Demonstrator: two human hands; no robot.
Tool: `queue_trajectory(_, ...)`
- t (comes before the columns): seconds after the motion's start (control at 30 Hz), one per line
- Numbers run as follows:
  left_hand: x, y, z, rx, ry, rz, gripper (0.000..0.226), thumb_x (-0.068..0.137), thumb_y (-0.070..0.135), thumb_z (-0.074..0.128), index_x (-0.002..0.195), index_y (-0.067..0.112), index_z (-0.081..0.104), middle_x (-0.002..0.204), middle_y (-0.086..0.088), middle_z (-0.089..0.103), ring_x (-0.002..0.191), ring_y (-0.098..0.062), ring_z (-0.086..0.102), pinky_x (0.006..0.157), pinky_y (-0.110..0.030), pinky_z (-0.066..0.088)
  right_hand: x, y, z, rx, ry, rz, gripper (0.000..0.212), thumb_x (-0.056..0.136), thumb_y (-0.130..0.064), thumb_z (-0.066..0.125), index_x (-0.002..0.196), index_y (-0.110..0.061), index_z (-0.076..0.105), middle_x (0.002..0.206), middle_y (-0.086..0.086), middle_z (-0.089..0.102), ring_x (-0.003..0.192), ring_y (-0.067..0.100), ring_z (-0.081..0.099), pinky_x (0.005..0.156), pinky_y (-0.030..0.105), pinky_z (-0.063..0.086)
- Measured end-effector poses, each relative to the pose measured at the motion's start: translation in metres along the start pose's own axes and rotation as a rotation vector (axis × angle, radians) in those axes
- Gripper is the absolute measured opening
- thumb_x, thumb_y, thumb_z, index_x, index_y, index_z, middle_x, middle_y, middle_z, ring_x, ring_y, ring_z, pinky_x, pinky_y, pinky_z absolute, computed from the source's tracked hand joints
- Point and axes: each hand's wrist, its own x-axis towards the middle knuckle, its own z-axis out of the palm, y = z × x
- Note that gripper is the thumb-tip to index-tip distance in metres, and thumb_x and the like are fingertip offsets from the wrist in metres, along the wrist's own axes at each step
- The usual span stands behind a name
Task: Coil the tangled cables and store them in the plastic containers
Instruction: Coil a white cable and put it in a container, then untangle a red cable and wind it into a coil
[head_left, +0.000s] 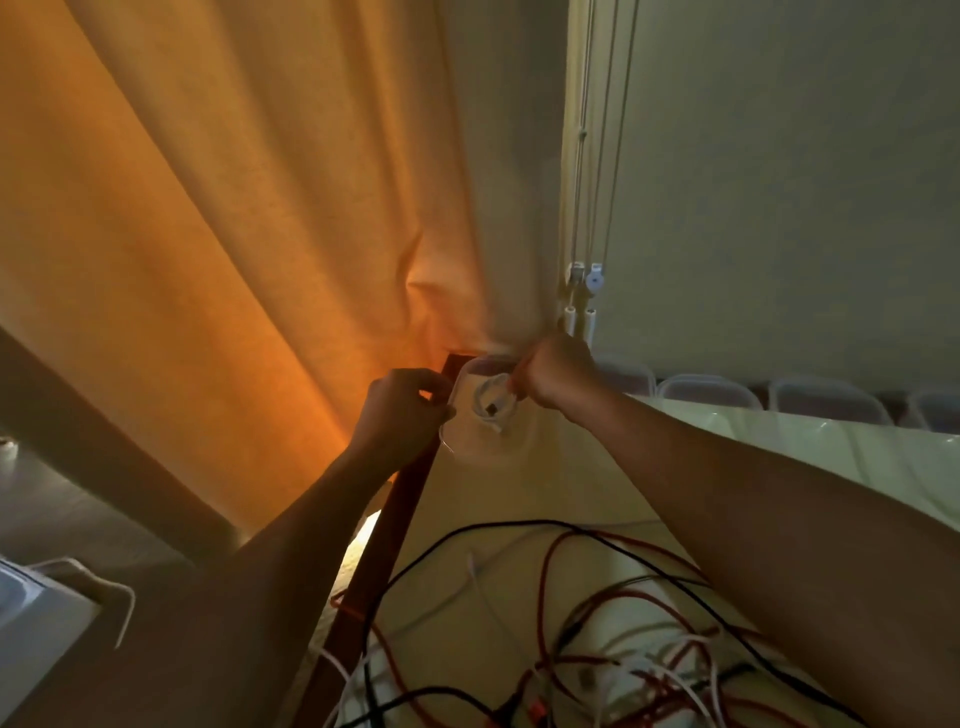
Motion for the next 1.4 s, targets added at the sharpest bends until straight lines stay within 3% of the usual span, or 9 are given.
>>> queue_trajectory(0.2, -0.009, -0.015, 0.01, -0.016, -0.004, 0.033, 0.027, 0.094, 0.022, 0.07, 0.12, 0.018, 0.075, 0.116, 0.002, 0.075, 0.089, -0.006, 0.07, 0.072, -0.022, 0.051, -0.013, 0.003, 0.0, -0.052, 0.036, -0.091, 0.023, 0.088, -0.032, 0.076, 0.099, -0.013, 0.076, 0.098, 0.007, 0.073, 0.092, 0.026, 0.069, 0.082, 0.038, 0.058)
queue_trajectory(0.37, -0.04, -0.002, 0.003, -0.01, 0.073, 0.093, 0.024, 0.093, 0.019, 0.071, 0.117, 0.02, 0.076, 0.114, 0.003, 0.074, 0.096, -0.011, 0.069, 0.08, -0.028, 0.056, -0.071, 0.011, -0.036, 0.23, 0.007, -0.142, 0.022, 0.09, -0.019, 0.077, 0.11, -0.012, 0.075, 0.088, 0.001, 0.074, 0.056, 0.015, 0.069, 0.064, 0.028, 0.06)
queue_trajectory(0.5, -0.091, 0.018, 0.005, 0.013, 0.083, 0.122, 0.02, 0.092, 0.015, 0.074, 0.11, 0.021, 0.076, 0.107, 0.001, 0.068, 0.094, -0.013, 0.063, 0.077, -0.021, 0.044, -0.125, 0.032, -0.056, 0.28, -0.026, -0.167, 0.022, 0.089, -0.019, 0.077, 0.11, -0.012, 0.075, 0.081, -0.002, 0.073, 0.069, 0.009, 0.069, 0.07, 0.02, 0.054)
queue_trajectory(0.7, -0.178, 0.031, 0.011, 0.07, -0.083, 0.175, 0.019, 0.091, 0.023, 0.076, 0.109, 0.028, 0.075, 0.104, 0.012, 0.065, 0.093, 0.003, 0.058, 0.073, -0.003, 0.04, -0.211, 0.063, -0.074, 0.188, -0.101, -0.227, 0.021, 0.084, -0.023, 0.081, 0.105, -0.021, 0.079, 0.098, -0.006, 0.077, 0.088, -0.003, 0.068, 0.082, 0.01, 0.049)
queue_trajectory(0.83, -0.217, 0.029, 0.015, 0.164, -0.176, 0.177, 0.019, 0.09, 0.028, 0.076, 0.107, 0.031, 0.074, 0.113, 0.012, 0.067, 0.102, -0.007, 0.062, 0.093, -0.036, 0.054, -0.258, 0.081, -0.073, 0.153, -0.128, -0.211, 0.02, 0.084, -0.024, 0.081, 0.104, -0.022, 0.079, 0.099, -0.009, 0.077, 0.084, -0.007, 0.065, 0.081, 0.009, 0.049)
queue_trajectory(0.93, -0.236, 0.028, 0.017, 0.26, -0.229, 0.162, 0.024, 0.093, 0.032, 0.072, 0.116, 0.031, 0.071, 0.119, 0.012, 0.064, 0.107, -0.008, 0.059, 0.1, -0.038, 0.049, -0.281, 0.094, -0.069, 0.138, -0.109, -0.186, 0.018, 0.084, -0.025, 0.08, 0.103, -0.023, 0.08, 0.097, -0.006, 0.078, 0.09, 0.0, 0.069, 0.089, 0.025, 0.056)
queue_trajectory(1.13, -0.249, 0.026, 0.034, 0.254, -0.292, 0.081, 0.017, 0.093, 0.023, 0.069, 0.108, 0.025, 0.077, 0.112, 0.007, 0.07, 0.098, -0.008, 0.063, 0.09, -0.033, 0.056, -0.286, 0.099, -0.058, 0.104, -0.037, -0.207, 0.015, 0.089, -0.026, 0.076, 0.103, -0.024, 0.08, 0.099, -0.007, 0.077, 0.091, 0.005, 0.069, 0.086, 0.022, 0.054)
queue_trajectory(1.27, -0.246, 0.017, 0.047, 0.186, -0.228, 0.066, 0.013, 0.096, 0.021, 0.069, 0.104, 0.023, 0.078, 0.104, 0.009, 0.066, 0.081, 0.005, 0.057, 0.067, -0.007, 0.044, -0.266, 0.09, -0.046, 0.008, -0.027, -0.238, 0.019, 0.091, -0.028, 0.072, 0.109, -0.025, 0.079, 0.107, -0.004, 0.076, 0.1, 0.013, 0.069, 0.09, 0.031, 0.054)
queue_trajectory(1.4, -0.241, 0.014, 0.054, 0.018, -0.161, 0.017, 0.018, 0.097, 0.032, 0.067, 0.113, 0.024, 0.07, 0.098, 0.013, 0.066, 0.08, 0.007, 0.061, 0.064, -0.009, 0.046, -0.241, 0.094, -0.032, -0.21, -0.062, -0.264, 0.026, 0.092, -0.026, 0.065, 0.116, -0.027, 0.074, 0.118, 0.002, 0.07, 0.112, 0.023, 0.064, 0.094, 0.04, 0.053)
